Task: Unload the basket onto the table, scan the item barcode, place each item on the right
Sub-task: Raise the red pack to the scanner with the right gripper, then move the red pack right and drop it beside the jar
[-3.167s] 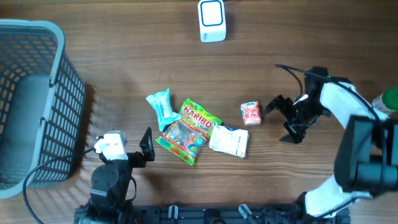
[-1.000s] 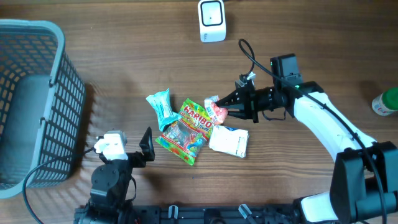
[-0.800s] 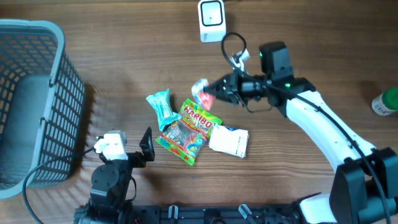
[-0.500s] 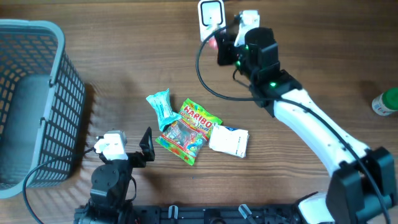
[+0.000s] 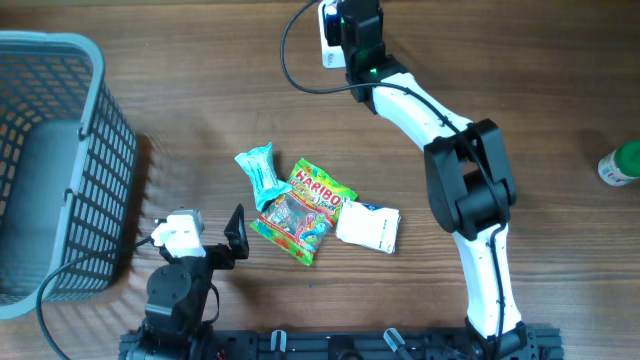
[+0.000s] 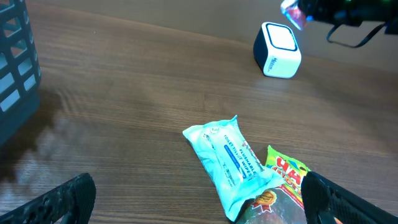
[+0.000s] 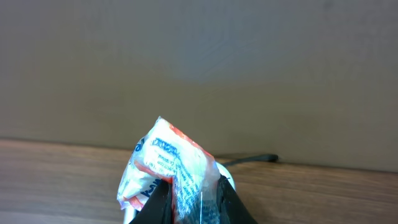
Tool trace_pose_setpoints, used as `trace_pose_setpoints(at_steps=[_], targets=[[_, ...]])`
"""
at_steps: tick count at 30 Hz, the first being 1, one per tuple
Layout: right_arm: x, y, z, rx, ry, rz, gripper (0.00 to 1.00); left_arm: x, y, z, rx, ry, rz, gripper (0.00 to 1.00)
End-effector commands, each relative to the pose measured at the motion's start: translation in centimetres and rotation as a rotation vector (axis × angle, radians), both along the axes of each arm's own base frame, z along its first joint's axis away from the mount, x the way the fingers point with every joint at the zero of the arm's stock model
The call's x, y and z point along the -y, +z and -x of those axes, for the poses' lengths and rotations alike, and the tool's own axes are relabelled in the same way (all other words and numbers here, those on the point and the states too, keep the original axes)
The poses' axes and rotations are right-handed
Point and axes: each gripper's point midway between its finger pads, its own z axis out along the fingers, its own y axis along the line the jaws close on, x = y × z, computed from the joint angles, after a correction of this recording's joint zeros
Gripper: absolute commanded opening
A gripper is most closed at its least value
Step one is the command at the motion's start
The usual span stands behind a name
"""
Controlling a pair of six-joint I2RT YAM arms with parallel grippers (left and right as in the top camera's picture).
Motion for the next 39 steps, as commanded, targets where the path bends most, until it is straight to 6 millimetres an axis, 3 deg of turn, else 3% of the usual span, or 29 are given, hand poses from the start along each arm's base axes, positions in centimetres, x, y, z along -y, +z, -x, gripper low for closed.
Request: trace_pose_setpoints(at_steps=[1,3,4,7,8,9,10,11,13,14,16,17,19,22,23,24,25,27,28,30,31,33,34,36,39], targets=[[0.7,-0.3,-0.5,0.011,-0.02,0.102,0.04,0.0,0.0,0.0,0.004,-0.005,-0.012,1.0],[1.0,-1.0,-0.3,-0.02,-0.026,0.124,0.05,0.0,0.0,0.0,0.005,-0.005,-0.012,1.0],[2.3,-1.1,-0.1,-0.047,-0.089,0.161,0.05,0.0,0.0,0.0,0.005,-0.005,-0.012,1.0],[7.1,2.2,1.4,-0.065,-0.303,0.3,0.04,0.0,0.0,0.0,0.004,-0.005,-0.012,1.0],[9.0,3.9,2.1,-0.07,-0.375,0.339,0.04,0.0,0.0,0.0,0.004,-0.005,-0.012,1.0],[12.2,6.1,3.5,-0.086,-0.488,0.382,0.04,0.0,0.0,0.0,0.004,-0.005,-0.012,1.0],[14.1,6.9,4.3,-0.104,-0.547,0.392,0.04,0.0,0.0,0.0,0.004,-0.005,-0.012,1.0],[18.1,7.3,5.7,-0.16,-0.645,0.385,0.04,0.0,0.0,0.0,0.004,-0.005,-0.012,1.0],[23.3,6.0,7.1,-0.249,-0.748,0.363,0.04,0.0,0.0,0.0,0.005,-0.005,-0.012,1.0],[28.8,4.0,8.8,-0.337,-0.868,0.332,0.04,0.0,0.0,0.0,0.005,-0.005,-0.012,1.0],[35.9,1.2,11.7,-0.444,-1.004,0.282,0.04,0.0,0.0,0.0,0.005,-0.005,-0.012,1.0],[41.5,-1.1,14.1,-0.524,-1.08,0.225,0.04,0.0,0.0,0.0,0.004,-0.005,-0.012,1.0],[45.7,-3.3,16.3,-0.594,-1.118,0.152,0.04,0.0,0.0,0.0,0.005,-0.005,-0.012,1.0],[50.2,-6.0,19.1,-0.651,-1.159,-0.016,0.04,0.0,0.0,0.0,0.004,-0.005,-0.012,1.0],[50.8,-6.2,19.4,-0.65,-1.164,-0.062,0.11,0.0,0.0,0.0,0.005,-0.005,-0.012,1.0],[51.1,-5.4,19.1,-0.63,-1.145,-0.099,0.62,0.0,0.0,0.0,0.005,-0.005,-0.012,1.0],[50.3,-2.3,17.3,-0.571,-1.064,-0.148,0.99,0.0,0.0,0.0,0.005,-0.005,-0.012,1.0],[48.4,0.7,15.7,-0.524,-0.973,-0.193,1.0,0.0,0.0,0.0,0.004,-0.005,-0.012,1.0],[45.0,4.5,14.4,-0.474,-0.855,-0.247,1.0,0.0,0.0,0.0,0.005,-0.005,-0.012,1.0],[39.4,7.7,13.9,-0.466,-0.682,-0.308,1.0,0.0,0.0,0.0,0.004,-0.005,-0.012,1.0],[32.7,9.0,14.4,-0.53,-0.477,-0.393,1.0,0.0,0.0,0.0,0.004,-0.005,-0.012,1.0],[23.3,9.0,16.0,-0.671,-0.19,-0.494,1.0,0.0,0.0,0.0,0.004,-0.005,-0.012,1.0],[18.5,8.4,17.8,-0.781,-0.056,-0.539,1.0,0.0,0.0,0.0,0.004,-0.005,-0.012,1.0],[12.0,6.0,22.3,-0.991,0.105,-0.485,1.0,0.0,0.0,0.0,0.004,-0.005,-0.012,1.0],[6.5,2.5,29.2,-1.214,0.284,-0.283,1.0,0.0,0.0,0.0,0.004,-0.005,-0.012,1.0]])
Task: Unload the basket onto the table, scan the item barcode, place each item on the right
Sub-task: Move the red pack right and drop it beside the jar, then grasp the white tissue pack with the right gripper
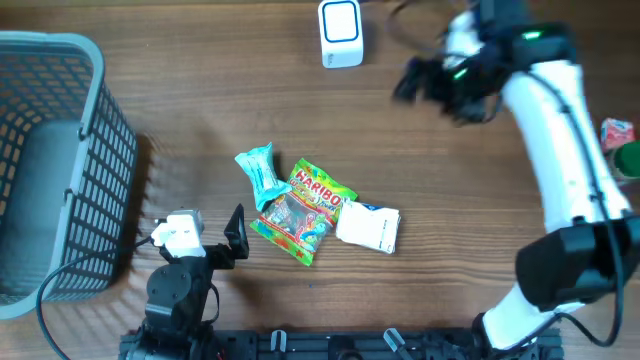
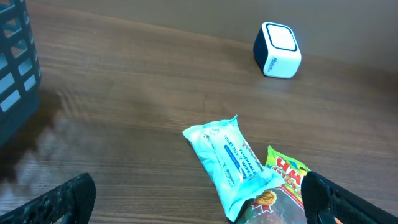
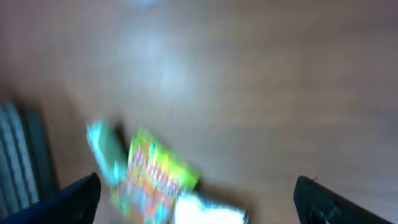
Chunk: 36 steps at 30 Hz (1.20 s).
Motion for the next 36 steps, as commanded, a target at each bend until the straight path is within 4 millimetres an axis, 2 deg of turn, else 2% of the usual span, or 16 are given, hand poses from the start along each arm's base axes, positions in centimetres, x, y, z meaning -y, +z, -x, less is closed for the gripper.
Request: trace_pose_setpoints(at_steps=[1,3,6,8,9,10,11,13,15,16,20,22,26,30,36], targets=[[-5.3,-3.2,5.6,-0.144,0.24,-0.009,1.0,0.0,-0.1,0.0,0.004,-0.005,-0.012,1.0],[-6.4,-4.8,7.9,-0.184,0.331,0.037,1.0,0.0,-0.1,0.0,0.003,-0.005,-0.012,1.0],[-8.1,-7.7,12.1,-0.162,0.706,0.099,1.0,0.0,-0.1,0.0,0.004,-0.005,-0.012,1.0],[-8.0,-9.7,11.3,-0.104,0.728,0.187,1.0,0.0,-0.1,0.0,0.004,-0.005,-0.012,1.0],[-7.4,-10.6,9.1,-0.013,0.718,0.288,1.0,0.0,-0.1,0.0,0.004,-0.005,-0.012,1.0],[-7.1,-10.7,7.9,0.03,0.712,0.332,1.0,0.0,-0.1,0.0,0.004,-0.005,-0.012,1.0],[-6.9,-10.6,8.0,0.042,0.771,0.341,1.0,0.0,-0.1,0.0,0.003,-0.005,-0.012,1.0],[-7.9,-10.2,11.0,0.003,0.968,0.218,1.0,0.0,-0.1,0.0,0.003,-0.005,-0.012,1.0],[-8.1,-9.9,13.4,-0.041,1.093,0.182,1.0,0.0,-0.1,0.0,0.003,-0.005,-0.012,1.0],[-8.4,-9.9,13.7,-0.033,1.128,0.181,1.0,0.0,-0.1,0.0,0.004,-0.005,-0.012,1.0],[-10.9,-10.3,13.5,0.077,1.229,0.183,1.0,0.0,-0.1,0.0,0.004,-0.005,-0.012,1.0],[-11.0,-11.1,13.6,0.091,1.26,0.237,1.0,0.0,-0.1,0.0,0.003,-0.005,-0.012,1.0],[-11.4,-13.6,12.7,0.169,1.276,0.379,1.0,0.0,-0.1,0.0,0.004,-0.005,-0.012,1.0],[-9.9,-17.1,13.2,0.169,1.271,0.481,1.0,0.0,-0.1,0.0,0.004,-0.005,-0.012,1.0],[-9.2,-17.8,13.8,0.135,1.251,0.492,1.0,0.0,-0.1,0.0,0.004,-0.005,-0.012,1.0]])
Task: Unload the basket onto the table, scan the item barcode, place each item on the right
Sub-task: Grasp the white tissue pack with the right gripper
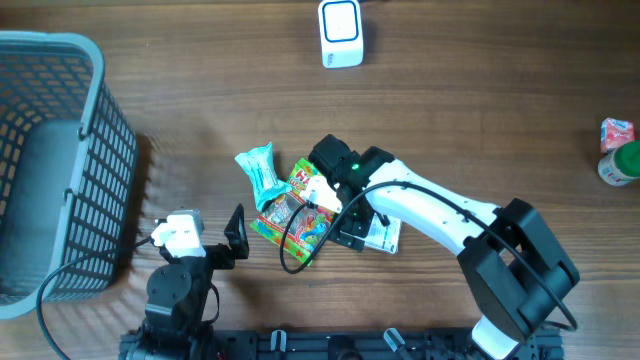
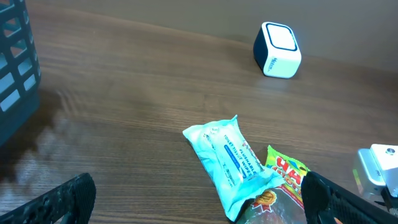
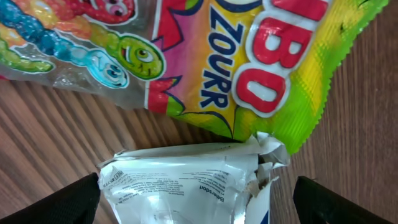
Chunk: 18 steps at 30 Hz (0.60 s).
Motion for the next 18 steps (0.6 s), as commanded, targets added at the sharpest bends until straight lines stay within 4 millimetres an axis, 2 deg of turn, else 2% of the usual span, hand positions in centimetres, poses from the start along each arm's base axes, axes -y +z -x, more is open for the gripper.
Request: trace_pose_setpoints(at_steps=[1,4,7,9,12,14,16,17,18], targets=[[0.5,-0.4,0.1,0.009,-0.017,0.03,1.0,0.0,0.0,0.0,0.004,-0.005,-0.012,1.0],[0.2,-0.4,0.1,0.006,-0.017,0.019,1.0,0.0,0.0,0.0,0.005,-0.005,-0.012,1.0],[0.2,-0.4,-1.6,0.056,-0.044,-0.003,0.99,0.0,0.0,0.0,0.005,-0.005,-0.012,1.0],[1.5,-0.2,-4.0,0.136,-0.134,0.02,1.0,0.0,0.0,0.0,0.005,-0.005,-0.012,1.0],[4.7,0.5,-8.3,0.265,-0.248,0.063,1.0,0.0,0.0,0.0,0.004,-0.005,-0.012,1.0],[4.9,1.1,-9.3,0.255,-0.324,0.015,1.0,0.0,0.0,0.0,0.004,-0.005,-0.012,1.0],[3.8,2.8,-9.5,0.224,-0.381,-0.063,1.0,0.0,0.0,0.0,0.005,-0.005,-0.012,1.0],[3.1,4.6,-9.8,0.224,-0.457,-0.106,1.0,0.0,0.0,0.0,0.004,-0.005,-0.012,1.0],[2.8,7.5,-9.9,0.22,-0.627,-0.149,1.0,0.0,0.0,0.0,0.005,-0.005,-0.012,1.0]])
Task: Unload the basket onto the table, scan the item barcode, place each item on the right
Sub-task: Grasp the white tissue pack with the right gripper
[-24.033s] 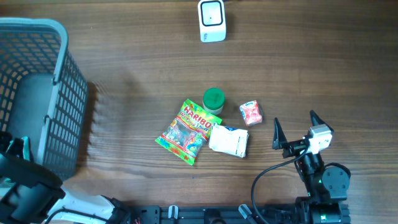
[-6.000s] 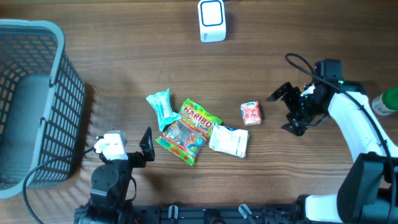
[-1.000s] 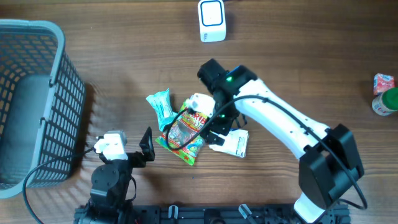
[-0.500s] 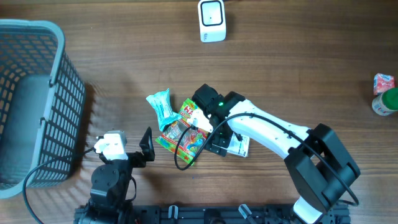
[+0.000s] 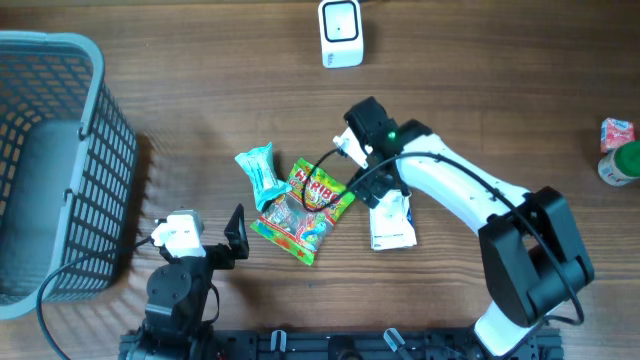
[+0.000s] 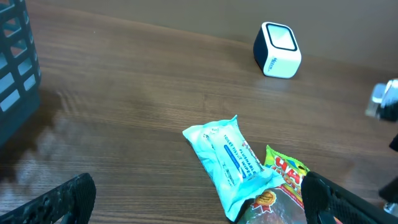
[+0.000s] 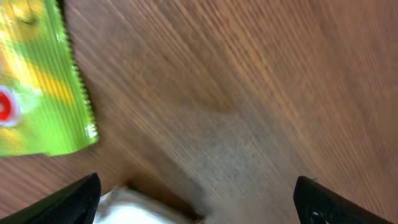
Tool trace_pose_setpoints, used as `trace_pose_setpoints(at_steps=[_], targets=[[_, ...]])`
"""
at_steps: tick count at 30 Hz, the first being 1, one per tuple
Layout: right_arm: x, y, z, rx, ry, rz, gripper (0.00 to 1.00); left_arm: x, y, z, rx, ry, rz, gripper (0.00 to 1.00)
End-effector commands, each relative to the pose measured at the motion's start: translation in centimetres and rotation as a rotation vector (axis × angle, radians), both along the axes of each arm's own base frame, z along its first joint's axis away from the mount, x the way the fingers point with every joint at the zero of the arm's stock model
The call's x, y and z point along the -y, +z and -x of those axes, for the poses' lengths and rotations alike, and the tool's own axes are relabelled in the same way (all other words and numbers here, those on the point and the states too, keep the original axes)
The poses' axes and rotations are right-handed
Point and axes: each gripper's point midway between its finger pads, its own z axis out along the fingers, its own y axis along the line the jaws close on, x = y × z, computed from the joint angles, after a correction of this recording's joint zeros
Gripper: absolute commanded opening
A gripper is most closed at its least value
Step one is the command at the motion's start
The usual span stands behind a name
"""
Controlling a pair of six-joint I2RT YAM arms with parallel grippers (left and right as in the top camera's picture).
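Observation:
A white barcode scanner (image 5: 341, 33) stands at the table's far edge, also in the left wrist view (image 6: 277, 49). Mid-table lie a teal wipes pack (image 5: 258, 172), a Haribo bag (image 5: 305, 206) and a white packet (image 5: 391, 220). My right gripper (image 5: 384, 193) hovers low at the packet's upper end, jaws wide open (image 7: 199, 208); the packet's white corner (image 7: 140, 208) shows between the fingers, the bag's green edge (image 7: 43, 93) to the left. My left gripper (image 6: 199, 208) rests open near the front edge, pointing at the wipes (image 6: 230, 158).
A grey mesh basket (image 5: 60, 160) fills the left side. At the far right edge sit a small red-and-white packet (image 5: 616, 133) and a green bottle (image 5: 622, 166). The scanner's cable runs off the back edge.
The white packet, which lay crosswise against the Haribo bag, now lies lengthwise and a little to the right. My right gripper has shifted right and farther back, still open. The left arm stayed put.
My right gripper first held a red-and-white packet at the scanner. Then it was open mid-air and that packet lay by the green bottle at the right edge. Then it was open over the white packet beside the Haribo bag; that packet is now turned.

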Motion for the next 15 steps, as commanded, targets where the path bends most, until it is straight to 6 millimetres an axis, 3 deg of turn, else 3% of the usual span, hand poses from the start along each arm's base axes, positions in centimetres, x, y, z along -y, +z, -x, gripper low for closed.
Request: trace_pose_setpoints(at_steps=[1,2,5,8,11,15], targets=[[-2.6,6.9,-1.0,0.042,-0.332,-0.208,1.0,0.0,0.0,0.0,0.004,-0.005,-0.012,1.0],[-3.4,8.6,0.2,-0.013,-0.462,-0.294,1.0,0.0,0.0,0.0,0.004,-0.005,-0.012,1.0],[-4.8,9.8,2.1,-0.111,-0.456,-0.384,1.0,0.0,0.0,0.0,0.004,-0.005,-0.012,1.0],[-1.3,7.0,3.5,-0.116,-0.719,-0.229,1.0,0.0,0.0,0.0,0.004,-0.005,-0.012,1.0],[1.5,2.4,5.7,-0.147,-0.769,-0.08,0.99,0.0,0.0,0.0,0.004,-0.005,-0.012,1.0],[2.1,1.6,6.1,-0.146,-0.793,-0.055,1.0,0.0,0.0,0.0,0.004,-0.005,-0.012,1.0]])
